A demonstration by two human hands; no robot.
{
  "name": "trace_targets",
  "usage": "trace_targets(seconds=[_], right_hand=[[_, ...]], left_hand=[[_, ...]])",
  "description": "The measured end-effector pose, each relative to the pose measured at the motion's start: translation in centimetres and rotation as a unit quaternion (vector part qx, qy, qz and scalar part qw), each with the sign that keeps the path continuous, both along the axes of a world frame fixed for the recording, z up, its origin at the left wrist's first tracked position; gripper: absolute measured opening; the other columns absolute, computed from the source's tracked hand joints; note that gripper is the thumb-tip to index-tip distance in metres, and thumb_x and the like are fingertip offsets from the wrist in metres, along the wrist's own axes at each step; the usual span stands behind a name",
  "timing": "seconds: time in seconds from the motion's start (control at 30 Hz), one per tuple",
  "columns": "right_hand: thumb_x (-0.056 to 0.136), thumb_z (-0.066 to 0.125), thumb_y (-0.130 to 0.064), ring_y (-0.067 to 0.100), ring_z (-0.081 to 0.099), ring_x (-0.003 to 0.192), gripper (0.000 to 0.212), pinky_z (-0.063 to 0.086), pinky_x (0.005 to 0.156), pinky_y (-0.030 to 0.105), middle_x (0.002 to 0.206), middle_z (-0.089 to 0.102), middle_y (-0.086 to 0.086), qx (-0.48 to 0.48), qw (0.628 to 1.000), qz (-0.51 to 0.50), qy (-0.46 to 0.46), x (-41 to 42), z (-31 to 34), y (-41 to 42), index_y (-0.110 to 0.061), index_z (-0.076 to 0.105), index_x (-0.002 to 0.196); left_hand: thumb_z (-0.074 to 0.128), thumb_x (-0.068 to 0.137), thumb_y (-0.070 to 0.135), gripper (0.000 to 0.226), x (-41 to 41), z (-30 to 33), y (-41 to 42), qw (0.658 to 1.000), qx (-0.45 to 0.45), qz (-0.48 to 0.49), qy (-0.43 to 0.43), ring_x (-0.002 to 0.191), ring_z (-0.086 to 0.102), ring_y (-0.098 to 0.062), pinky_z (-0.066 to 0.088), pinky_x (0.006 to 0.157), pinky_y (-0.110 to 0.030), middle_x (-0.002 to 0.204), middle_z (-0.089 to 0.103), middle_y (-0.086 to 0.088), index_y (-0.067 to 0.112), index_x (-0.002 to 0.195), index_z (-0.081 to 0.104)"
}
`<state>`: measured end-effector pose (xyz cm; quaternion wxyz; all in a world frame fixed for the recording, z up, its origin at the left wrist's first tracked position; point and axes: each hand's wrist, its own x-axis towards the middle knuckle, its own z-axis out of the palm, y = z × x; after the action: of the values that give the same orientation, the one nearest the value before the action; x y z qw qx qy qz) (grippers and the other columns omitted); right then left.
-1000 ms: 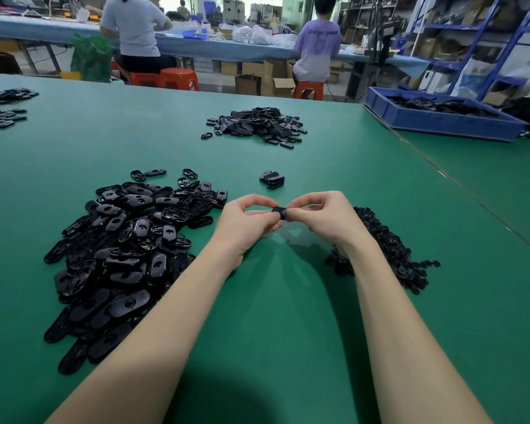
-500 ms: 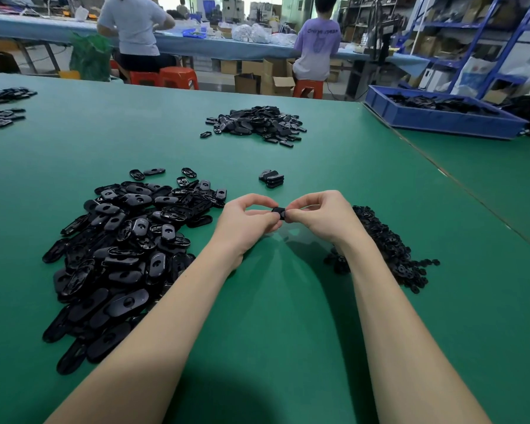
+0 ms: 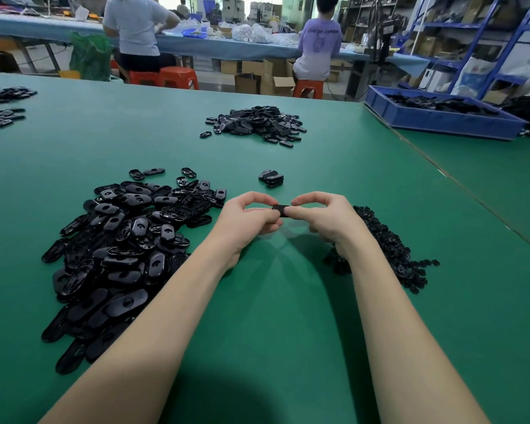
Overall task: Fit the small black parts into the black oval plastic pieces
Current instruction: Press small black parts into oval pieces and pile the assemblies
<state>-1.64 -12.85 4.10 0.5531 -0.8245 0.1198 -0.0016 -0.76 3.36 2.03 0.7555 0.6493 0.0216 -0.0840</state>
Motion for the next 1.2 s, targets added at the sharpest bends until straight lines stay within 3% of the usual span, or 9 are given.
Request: trace_targets(seconds=[0.13, 0.3, 0.5, 0.63, 0.77, 0.97, 1.07, 1.2], right_hand=[[0.075, 0.087, -0.039, 0.004, 0.045, 0.047, 0.021, 0.028, 0.038, 0.014, 0.070, 0.067, -0.010, 0.028, 0.999, 0.040, 0.009, -0.1, 0.1, -0.4, -0.026, 0.078, 0.088], [0.080, 0.084, -0.032, 0.002, 0.044, 0.045, 0.017, 0.029, 0.040, 0.014, 0.066, 0.069, -0.016, 0.017, 0.998, 0.061, 0.009, 0.2, 0.0, -0.1, -0.024, 0.077, 0.092], [0.079, 0.082, -0.023, 0.000, 0.041, 0.042, 0.007, 0.029, 0.039, 0.011, 0.061, 0.062, -0.011, -0.002, 0.999, 0.046, -0.013, 0.4, -0.3, 0.4, -0.022, 0.075, 0.080], [0.078, 0.082, -0.024, -0.007, 0.046, 0.041, 0.009, 0.030, 0.041, 0.007, 0.049, 0.057, -0.022, -0.025, 0.998, 0.043, -0.024, 0.7, -0.7, 0.6, -0.022, 0.074, 0.074], [0.077, 0.082, -0.022, -0.006, 0.045, 0.040, 0.012, 0.030, 0.041, 0.008, 0.045, 0.053, -0.022, -0.019, 0.999, 0.042, -0.028, 0.9, -1.1, 0.7, -0.022, 0.071, 0.073], [0.072, 0.085, -0.021, 0.003, 0.056, 0.064, 0.018, 0.040, 0.061, 0.020, 0.063, 0.063, -0.014, -0.026, 0.998, 0.021, -0.045, 1.0, -1.5, 1.3, -0.022, 0.068, 0.065], [0.071, 0.086, -0.022, 0.003, 0.055, 0.060, 0.017, 0.040, 0.057, 0.018, 0.063, 0.063, -0.012, -0.026, 0.998, 0.012, -0.055, 1.0, -1.6, 1.6, -0.021, 0.069, 0.067], [0.079, 0.083, -0.020, 0.001, 0.044, 0.042, 0.011, 0.033, 0.041, 0.011, 0.068, 0.064, -0.005, 0.099, 0.994, -0.014, -0.048, 0.9, -1.8, 1.7, -0.021, 0.073, 0.080]], left_hand=[[0.063, 0.090, -0.009, 0.016, 0.1, 0.4, 0.2, 0.997, -0.063, -0.020, 0.030, 0.071, 0.074, -0.018, 0.059, 0.070, -0.020, 0.077, 0.076, -0.007, 0.007, 0.095, 0.065], [0.064, 0.090, -0.009, 0.014, 0.1, 0.4, 0.4, 0.997, -0.069, -0.014, 0.042, 0.068, 0.073, -0.017, 0.058, 0.068, -0.018, 0.076, 0.075, -0.008, 0.005, 0.092, 0.065], [0.067, 0.087, -0.008, 0.015, 0.0, 0.1, 0.1, 1.000, -0.015, -0.002, 0.020, 0.068, 0.071, -0.018, 0.060, 0.073, -0.021, 0.075, 0.074, -0.010, 0.006, 0.091, 0.066], [0.069, 0.086, -0.007, 0.014, 0.0, -0.1, 0.1, 1.000, 0.017, 0.008, 0.013, 0.071, 0.070, -0.020, 0.060, 0.080, -0.024, 0.080, 0.073, -0.013, 0.007, 0.091, 0.067], [0.069, 0.088, -0.006, 0.013, 0.0, -0.1, 0.1, 0.999, 0.035, 0.006, 0.015, 0.068, 0.070, -0.017, 0.060, 0.073, -0.020, 0.082, 0.072, -0.013, 0.007, 0.089, 0.067], [0.068, 0.088, -0.007, 0.013, 0.1, -0.4, -0.1, 0.999, 0.048, 0.011, 0.018, 0.060, 0.069, -0.011, 0.059, 0.064, -0.017, 0.077, 0.071, -0.009, 0.005, 0.085, 0.066], [0.071, 0.086, -0.005, 0.013, 0.3, -0.5, 0.2, 0.997, 0.068, 0.020, -0.013, 0.057, 0.069, -0.010, 0.058, 0.062, -0.018, 0.077, 0.073, -0.010, 0.007, 0.085, 0.067], [0.072, 0.084, 0.006, 0.020, 0.9, -0.3, 1.5, 0.976, 0.181, 0.002, -0.120, 0.075, 0.075, -0.016, 0.059, 0.078, -0.029, 0.081, 0.078, -0.002, 0.018, 0.100, 0.067]])
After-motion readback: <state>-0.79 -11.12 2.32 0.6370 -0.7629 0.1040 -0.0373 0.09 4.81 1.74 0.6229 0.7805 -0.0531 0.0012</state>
